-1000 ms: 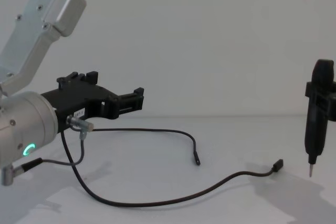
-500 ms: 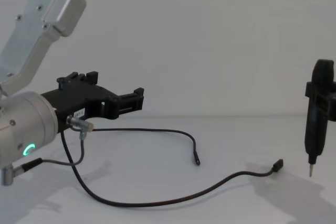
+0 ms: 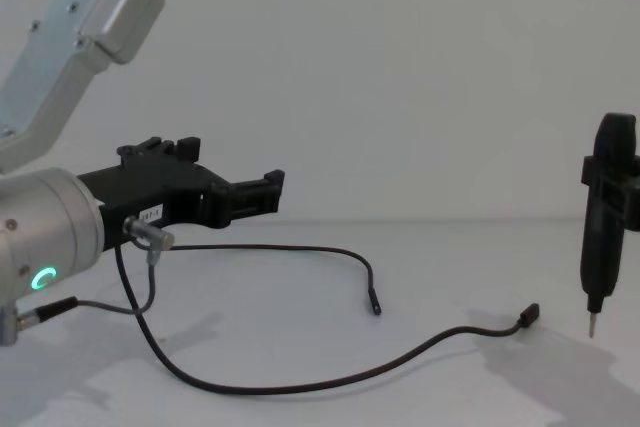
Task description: Pick up the data cable with the one hand.
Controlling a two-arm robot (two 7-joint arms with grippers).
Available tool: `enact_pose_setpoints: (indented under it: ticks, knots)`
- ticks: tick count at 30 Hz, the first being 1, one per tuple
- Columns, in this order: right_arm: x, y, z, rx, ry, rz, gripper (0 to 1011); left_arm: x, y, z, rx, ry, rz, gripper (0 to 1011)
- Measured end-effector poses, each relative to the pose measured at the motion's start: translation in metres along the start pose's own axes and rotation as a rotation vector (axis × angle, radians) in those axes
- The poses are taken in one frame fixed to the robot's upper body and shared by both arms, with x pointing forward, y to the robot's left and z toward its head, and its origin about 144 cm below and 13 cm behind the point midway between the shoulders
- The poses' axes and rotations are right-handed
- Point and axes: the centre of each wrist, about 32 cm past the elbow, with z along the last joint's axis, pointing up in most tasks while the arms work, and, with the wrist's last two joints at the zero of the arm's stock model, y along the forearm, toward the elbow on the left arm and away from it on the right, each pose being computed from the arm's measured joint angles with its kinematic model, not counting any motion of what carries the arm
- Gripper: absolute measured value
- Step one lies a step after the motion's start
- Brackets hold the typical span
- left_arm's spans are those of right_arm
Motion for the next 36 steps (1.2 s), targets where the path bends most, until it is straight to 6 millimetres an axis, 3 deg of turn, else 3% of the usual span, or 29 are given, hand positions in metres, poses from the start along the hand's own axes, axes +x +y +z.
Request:
enact_pose_setpoints:
  ticks: [22, 36]
  knots:
    - [0.000, 0.000, 0.000, 0.000, 0.000, 0.000, 279, 0.038, -0.001, 0.031, 0.116, 0.036, -0.335, 1001]
    - [0.000, 0.000, 0.000, 0.000, 0.000, 0.000, 279, 0.026, -0.024, 0.064, 0.265, 0.073, -0.449, 1001]
